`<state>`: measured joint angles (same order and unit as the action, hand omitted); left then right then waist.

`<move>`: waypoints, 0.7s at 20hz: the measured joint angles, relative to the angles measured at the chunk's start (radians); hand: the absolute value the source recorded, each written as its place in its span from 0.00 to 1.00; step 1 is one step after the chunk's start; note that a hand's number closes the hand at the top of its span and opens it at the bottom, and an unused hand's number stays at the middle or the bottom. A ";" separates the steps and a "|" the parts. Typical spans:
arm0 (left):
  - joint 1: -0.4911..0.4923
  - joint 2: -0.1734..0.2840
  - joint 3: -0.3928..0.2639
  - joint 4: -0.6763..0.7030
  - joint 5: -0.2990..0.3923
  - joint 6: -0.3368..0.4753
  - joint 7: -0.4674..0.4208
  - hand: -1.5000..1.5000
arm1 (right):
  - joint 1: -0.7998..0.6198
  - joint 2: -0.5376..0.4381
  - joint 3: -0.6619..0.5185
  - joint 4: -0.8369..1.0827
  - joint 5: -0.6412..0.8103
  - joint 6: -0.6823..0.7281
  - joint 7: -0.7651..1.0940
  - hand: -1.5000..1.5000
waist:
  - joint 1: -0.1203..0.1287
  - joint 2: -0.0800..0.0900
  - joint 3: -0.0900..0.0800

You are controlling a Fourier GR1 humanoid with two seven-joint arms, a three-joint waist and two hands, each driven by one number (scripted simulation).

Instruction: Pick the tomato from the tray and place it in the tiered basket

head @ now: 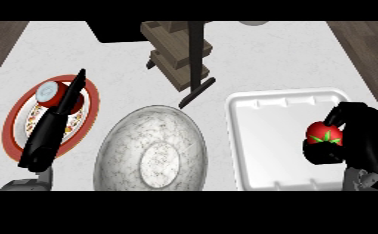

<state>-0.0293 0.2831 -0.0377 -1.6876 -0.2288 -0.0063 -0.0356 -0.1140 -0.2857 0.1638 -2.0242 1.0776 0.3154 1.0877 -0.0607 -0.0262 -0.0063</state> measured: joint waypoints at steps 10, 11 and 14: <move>-0.008 -0.009 -0.013 -0.005 -0.006 -0.006 -0.004 0.50 | -0.164 0.109 -0.038 -0.326 0.020 0.139 0.044 1.00 | 0.028 0.005 -0.002; -0.003 -0.009 -0.015 -0.007 -0.006 -0.008 -0.006 0.50 | -0.196 0.106 -0.041 -0.327 0.022 0.158 0.040 1.00 | 0.030 0.004 -0.003; -0.019 -0.012 -0.017 -0.004 -0.005 -0.010 0.004 0.50 | -0.314 0.122 -0.042 -0.325 0.027 0.213 0.029 1.00 | 0.036 0.005 -0.003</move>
<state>-0.0479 0.2708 -0.0547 -1.6915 -0.2343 -0.0165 -0.0315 -0.4275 -0.1637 0.1222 -2.3492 1.1050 0.5282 1.1170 -0.0245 -0.0217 -0.0096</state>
